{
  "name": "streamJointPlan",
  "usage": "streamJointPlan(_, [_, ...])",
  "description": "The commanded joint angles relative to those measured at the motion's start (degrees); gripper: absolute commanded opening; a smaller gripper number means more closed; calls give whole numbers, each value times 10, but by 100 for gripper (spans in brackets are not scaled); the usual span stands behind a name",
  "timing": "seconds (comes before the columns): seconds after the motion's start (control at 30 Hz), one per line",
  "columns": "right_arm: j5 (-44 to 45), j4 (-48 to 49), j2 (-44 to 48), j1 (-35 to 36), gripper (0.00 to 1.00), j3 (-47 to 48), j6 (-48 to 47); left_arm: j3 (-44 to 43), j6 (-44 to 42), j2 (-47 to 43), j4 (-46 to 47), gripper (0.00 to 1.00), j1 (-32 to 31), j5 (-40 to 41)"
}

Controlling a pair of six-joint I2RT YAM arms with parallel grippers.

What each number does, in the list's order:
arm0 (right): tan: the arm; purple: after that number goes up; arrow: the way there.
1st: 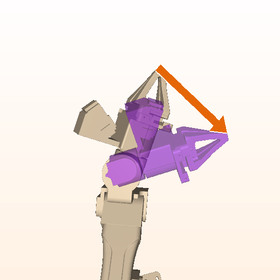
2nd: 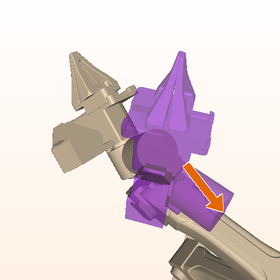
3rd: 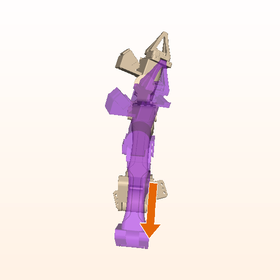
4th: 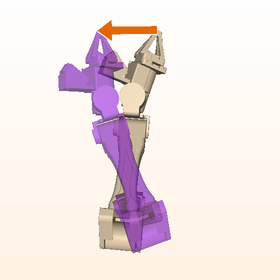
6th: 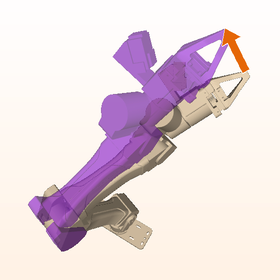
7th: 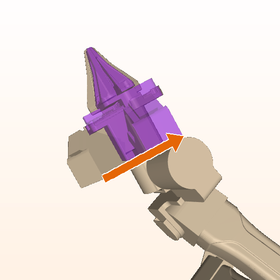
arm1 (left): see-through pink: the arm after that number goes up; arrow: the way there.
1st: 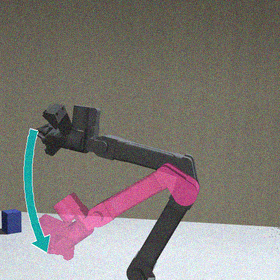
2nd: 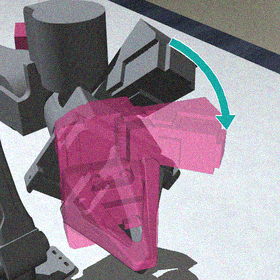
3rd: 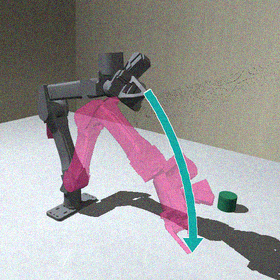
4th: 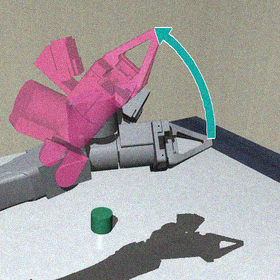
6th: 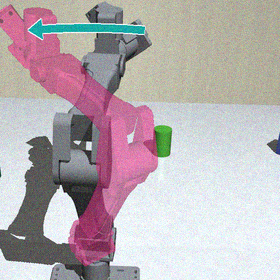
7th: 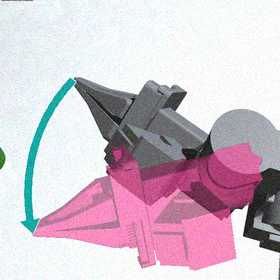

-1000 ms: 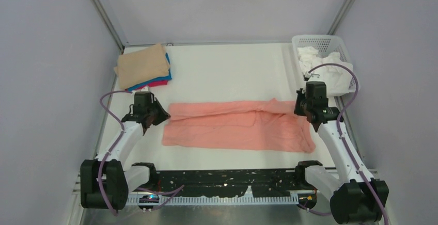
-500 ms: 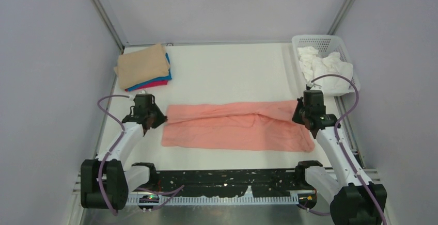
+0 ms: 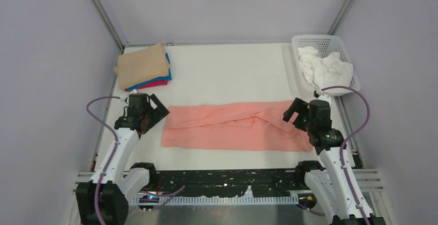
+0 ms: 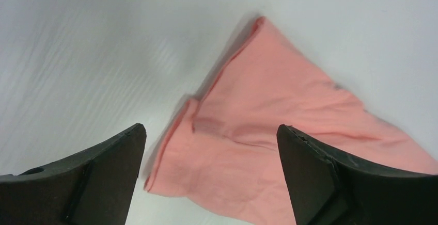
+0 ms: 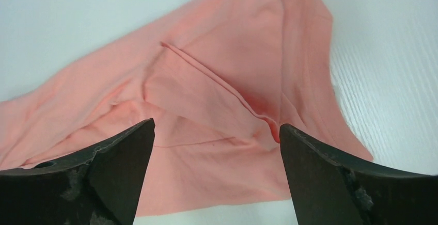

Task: Fold and stack the t-shirts
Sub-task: Fold the other side of the tshirt into a rectangle

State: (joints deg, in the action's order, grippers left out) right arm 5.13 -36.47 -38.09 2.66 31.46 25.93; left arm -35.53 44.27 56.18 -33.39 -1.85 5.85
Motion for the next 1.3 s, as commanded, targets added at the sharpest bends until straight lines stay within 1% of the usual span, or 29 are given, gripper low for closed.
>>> streamJointPlan(0.0, [-134,116,-29,0,95,34,-27,-38,-50,-5,76,100,-4,-139])
streamJointPlan(0.03, [-182,166,-64,2,95,34,-26,-42,-58,11,100,99,-12,-184])
streamJointPlan(0.07, [-198,208,-107,5,95,36,-22,-47,-63,33,121,99,-26,-217])
streamJointPlan(0.1, [-207,224,-133,17,95,40,-22,-53,-67,57,138,99,-40,-238])
streamJointPlan(0.13, [-200,242,-186,25,95,54,-23,-59,-69,82,147,100,-57,-250])
streamJointPlan(0.17, [-186,247,-211,41,95,64,-27,-67,-71,109,152,100,-71,-259])
streamJointPlan(0.2, [-178,254,-260,47,95,84,-38,-76,-73,133,159,99,-83,-269])
streamJointPlan(0.27, [-148,265,-315,62,95,109,-46,-80,-74,187,171,100,-93,-286])
streamJointPlan(0.4, [-106,253,-379,67,95,135,-66,-76,-75,234,181,100,-94,-286])
streamJointPlan(0.5, [-73,252,-390,68,95,128,-77,-68,-73,245,188,100,-94,-274])
streamJointPlan(0.63, [-85,253,-402,68,95,116,-81,-69,-77,248,186,100,-94,-260])
streamJointPlan(0.83, [-140,266,-403,68,95,89,-76,-71,-81,250,180,100,-94,-248])
streamJointPlan(1.0, [-173,250,-394,69,95,76,-83,-70,-82,241,172,99,-94,-226])
streamJointPlan(1.17, [-209,231,-360,77,95,55,-85,-72,-84,235,167,100,-94,-213])
streamJointPlan(1.27, [-240,206,-330,95,95,47,-88,-72,-85,236,166,100,-94,-211])
